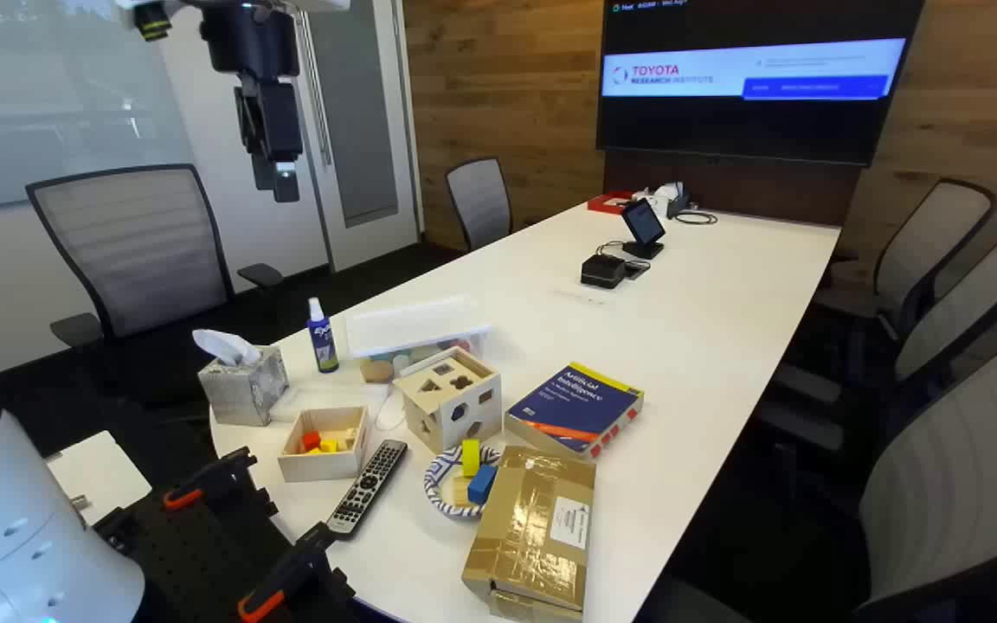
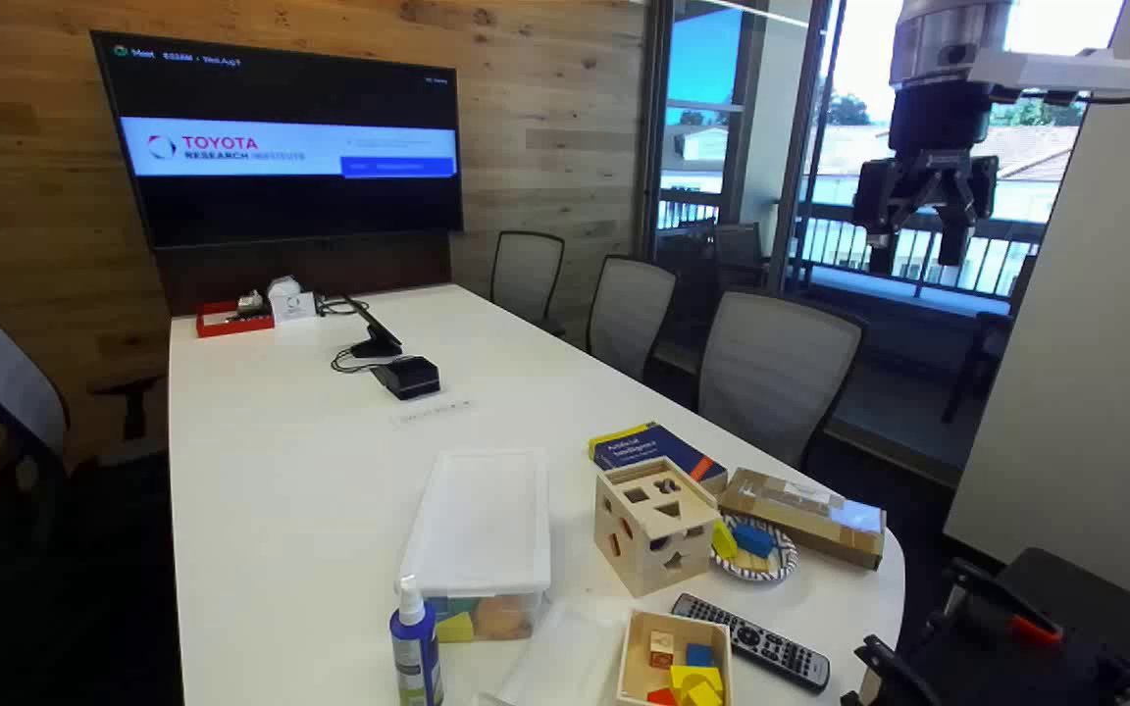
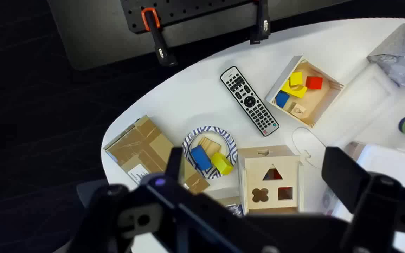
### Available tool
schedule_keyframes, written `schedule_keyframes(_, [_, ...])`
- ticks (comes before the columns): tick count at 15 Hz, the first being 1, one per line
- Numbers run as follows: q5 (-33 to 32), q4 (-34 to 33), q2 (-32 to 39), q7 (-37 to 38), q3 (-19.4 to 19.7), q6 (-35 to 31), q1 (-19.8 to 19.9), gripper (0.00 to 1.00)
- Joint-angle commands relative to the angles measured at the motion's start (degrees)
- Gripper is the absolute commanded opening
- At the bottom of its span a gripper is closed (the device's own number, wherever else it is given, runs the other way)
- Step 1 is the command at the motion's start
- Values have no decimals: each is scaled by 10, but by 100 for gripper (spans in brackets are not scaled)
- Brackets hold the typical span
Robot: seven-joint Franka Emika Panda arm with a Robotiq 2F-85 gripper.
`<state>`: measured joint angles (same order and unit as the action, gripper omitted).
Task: Open the brown box.
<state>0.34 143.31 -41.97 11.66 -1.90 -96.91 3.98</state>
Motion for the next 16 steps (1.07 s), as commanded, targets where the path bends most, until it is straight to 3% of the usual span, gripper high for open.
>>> schedule_keyframes(1, [0,-1,0,0,0,1,0,100])
schedule_keyframes(3, [0,-1,0,0,0,1,0,100])
schedule_keyframes(5, [-22,-24,46,15,-15,-8,8,100])
schedule_keyframes(10, [-139,-68,211,109,-74,-68,18,100])
schedule_keyframes(13, [-217,-105,321,183,-98,-52,8,100])
schedule_keyframes(16, [-295,-140,436,229,-93,-35,-13,100])
